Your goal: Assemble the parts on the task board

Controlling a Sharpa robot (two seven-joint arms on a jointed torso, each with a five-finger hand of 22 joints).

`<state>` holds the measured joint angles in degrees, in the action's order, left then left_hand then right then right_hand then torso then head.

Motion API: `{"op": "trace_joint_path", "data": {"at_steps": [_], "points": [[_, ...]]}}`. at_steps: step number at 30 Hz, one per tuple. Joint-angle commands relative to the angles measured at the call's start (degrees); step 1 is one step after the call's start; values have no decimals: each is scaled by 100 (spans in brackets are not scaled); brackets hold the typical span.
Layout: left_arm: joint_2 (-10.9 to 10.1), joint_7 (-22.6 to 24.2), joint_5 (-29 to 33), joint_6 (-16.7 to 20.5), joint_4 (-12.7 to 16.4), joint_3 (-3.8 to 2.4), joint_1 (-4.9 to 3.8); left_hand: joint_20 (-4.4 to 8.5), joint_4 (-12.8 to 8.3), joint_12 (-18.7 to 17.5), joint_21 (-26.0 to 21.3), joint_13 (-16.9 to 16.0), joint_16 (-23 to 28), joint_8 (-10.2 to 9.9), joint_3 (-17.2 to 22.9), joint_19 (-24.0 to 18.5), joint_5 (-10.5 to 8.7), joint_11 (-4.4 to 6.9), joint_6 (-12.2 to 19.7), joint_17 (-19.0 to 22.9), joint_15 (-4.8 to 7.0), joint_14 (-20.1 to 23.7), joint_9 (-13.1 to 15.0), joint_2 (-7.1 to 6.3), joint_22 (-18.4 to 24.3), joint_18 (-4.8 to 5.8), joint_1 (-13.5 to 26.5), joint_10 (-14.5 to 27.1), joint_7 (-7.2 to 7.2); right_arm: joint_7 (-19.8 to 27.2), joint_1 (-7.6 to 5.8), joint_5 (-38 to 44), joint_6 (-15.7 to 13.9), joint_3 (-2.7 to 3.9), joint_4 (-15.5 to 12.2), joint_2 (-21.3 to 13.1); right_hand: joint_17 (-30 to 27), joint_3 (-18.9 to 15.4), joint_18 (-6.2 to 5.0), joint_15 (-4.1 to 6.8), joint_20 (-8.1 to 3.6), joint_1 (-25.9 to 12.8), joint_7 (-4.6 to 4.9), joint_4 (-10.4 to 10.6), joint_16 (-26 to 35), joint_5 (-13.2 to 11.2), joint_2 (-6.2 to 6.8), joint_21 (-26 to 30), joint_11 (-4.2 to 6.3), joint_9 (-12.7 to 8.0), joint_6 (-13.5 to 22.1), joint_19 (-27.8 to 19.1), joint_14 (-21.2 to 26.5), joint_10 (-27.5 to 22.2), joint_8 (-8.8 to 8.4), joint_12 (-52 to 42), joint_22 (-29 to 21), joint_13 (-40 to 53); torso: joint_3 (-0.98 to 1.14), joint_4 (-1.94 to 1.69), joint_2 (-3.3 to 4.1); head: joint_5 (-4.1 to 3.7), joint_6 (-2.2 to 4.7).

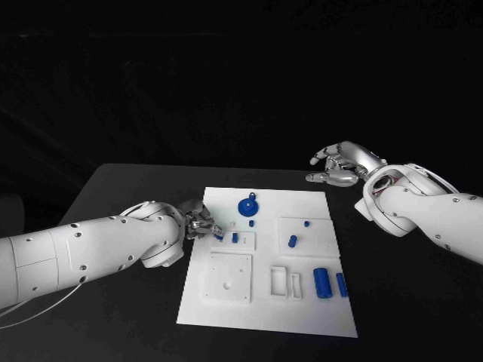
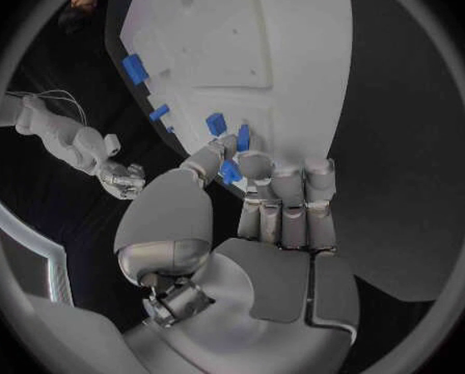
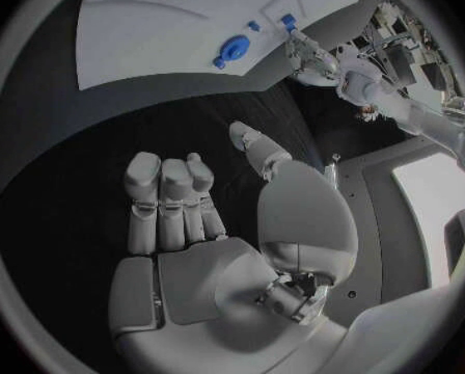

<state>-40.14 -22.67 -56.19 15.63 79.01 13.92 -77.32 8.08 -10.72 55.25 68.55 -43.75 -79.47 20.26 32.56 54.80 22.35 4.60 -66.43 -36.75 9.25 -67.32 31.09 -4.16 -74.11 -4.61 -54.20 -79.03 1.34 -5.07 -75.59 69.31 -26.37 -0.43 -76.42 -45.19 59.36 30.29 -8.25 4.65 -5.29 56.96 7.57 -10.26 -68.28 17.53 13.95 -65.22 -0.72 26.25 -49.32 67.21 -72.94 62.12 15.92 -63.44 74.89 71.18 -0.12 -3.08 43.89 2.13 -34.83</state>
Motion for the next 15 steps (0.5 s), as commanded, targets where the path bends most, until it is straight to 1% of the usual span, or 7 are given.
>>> {"op": "trace_joint_path", "data": {"at_steps": [1, 3, 6, 11, 15], "points": [[20, -63, -96, -192, 2, -3, 2, 728, -203, 22, 34, -10, -28, 469, 208, 41, 24, 266, -437, -8, 327, -274, 420, 33, -7, -59, -22, -211, -230, 54, 3, 12, 71, 2, -3, -1, 6, 2, -675, 1, -38, 23, 59, 29, 34, 29, -9, 27, -94, -6, -103, 18, -49, -175, 6, -32, 8, -8, -1, 1, -3, 0, -7], [24, -74, -118, -314, -17, -3, 10, 727, -203, 24, 34, -10, -29, 469, 208, 41, 24, 266, -437, -8, 327, -274, 420, 35, -7, -59, -21, -211, -230, 55, 4, 12, 73, 2, -3, -2, 6, 1, -675, 1, -38, 23, 59, 29, 34, 31, -9, 27, -94, -7, -103, 18, -49, -175, 5, -32, 8, -8, 0, 4, -2, 2, -6], [35, -96, -119, -390, -40, -3, 23, 727, -201, 27, 35, -11, -31, 469, 208, 40, 27, 266, -436, -8, 326, -273, 421, 40, -8, -59, -17, -210, -230, 53, 5, 12, 72, 2, -3, -3, 6, 1, -675, 1, -38, 23, 59, 30, 34, 32, -10, 27, -94, -7, -102, 18, -49, -176, 5, -33, 8, -8, 0, -1, -2, -2, -16], [44, -99, -119, -428, -58, -3, 51, 726, -200, 31, 35, -12, -32, 468, 209, 37, 30, 266, -434, -8, 324, -270, 421, 48, -8, -58, -12, -208, -229, 57, 7, 12, 71, 2, -6, -6, 6, 0, -675, 1, -38, 23, 59, 30, 34, 35, -10, 27, -94, -7, -102, 19, -49, -176, 5, -33, 8, -9, -1, -6, -2, -5, -13], [45, -96, -119, -448, -51, -3, 63, 725, -198, 34, 35, -13, -33, 467, 207, 35, 30, 265, -432, -8, 323, -268, 422, 50, -9, -57, -6, -206, -229, 57, 7, 12, 71, 2, -3, -6, 7, -1, -675, 1, -38, 22, 59, 31, 34, 38, -11, 28, -94, -7, -102, 19, -49, -176, 5, -33, 9, -10, 2, 0, -2, -1, -17]]}}
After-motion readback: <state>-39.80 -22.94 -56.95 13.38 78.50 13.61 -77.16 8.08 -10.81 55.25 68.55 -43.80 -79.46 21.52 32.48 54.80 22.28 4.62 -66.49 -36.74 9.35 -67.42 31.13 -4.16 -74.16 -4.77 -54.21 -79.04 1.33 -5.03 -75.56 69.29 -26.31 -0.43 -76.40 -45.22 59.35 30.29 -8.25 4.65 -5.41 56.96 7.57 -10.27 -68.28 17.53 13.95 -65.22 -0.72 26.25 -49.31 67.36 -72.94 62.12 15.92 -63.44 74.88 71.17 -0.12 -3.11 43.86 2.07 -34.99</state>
